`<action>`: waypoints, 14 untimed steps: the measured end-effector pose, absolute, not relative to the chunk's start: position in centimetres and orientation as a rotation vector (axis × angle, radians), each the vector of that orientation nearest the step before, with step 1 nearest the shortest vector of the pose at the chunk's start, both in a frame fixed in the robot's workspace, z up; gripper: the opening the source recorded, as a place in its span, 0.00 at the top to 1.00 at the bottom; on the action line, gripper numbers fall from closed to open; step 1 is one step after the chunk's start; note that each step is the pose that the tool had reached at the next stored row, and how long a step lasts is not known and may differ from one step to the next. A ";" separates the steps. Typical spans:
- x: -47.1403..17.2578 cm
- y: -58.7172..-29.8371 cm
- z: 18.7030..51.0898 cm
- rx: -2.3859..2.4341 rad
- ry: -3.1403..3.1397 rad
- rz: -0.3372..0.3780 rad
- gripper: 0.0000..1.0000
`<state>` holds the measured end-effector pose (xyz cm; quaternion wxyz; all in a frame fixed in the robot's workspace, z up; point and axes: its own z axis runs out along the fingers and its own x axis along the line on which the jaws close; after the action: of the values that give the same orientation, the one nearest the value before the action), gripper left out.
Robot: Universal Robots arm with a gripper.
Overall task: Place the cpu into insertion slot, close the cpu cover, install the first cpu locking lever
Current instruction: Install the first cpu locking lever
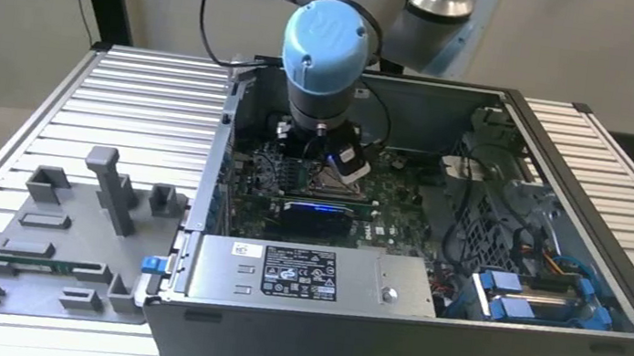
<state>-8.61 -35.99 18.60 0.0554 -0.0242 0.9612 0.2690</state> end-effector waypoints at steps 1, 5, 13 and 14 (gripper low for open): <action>-8.8 -36.0 18.6 -0.074 2.917 0.816 1.00; -9.8 -36.0 18.6 -0.075 2.915 0.814 1.00; -10.5 -36.4 18.7 -0.076 2.912 0.811 1.00; -10.5 -36.5 18.6 -0.075 2.912 0.811 1.00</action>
<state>-10.46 -36.50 18.65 0.0589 -0.0246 0.9614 0.2677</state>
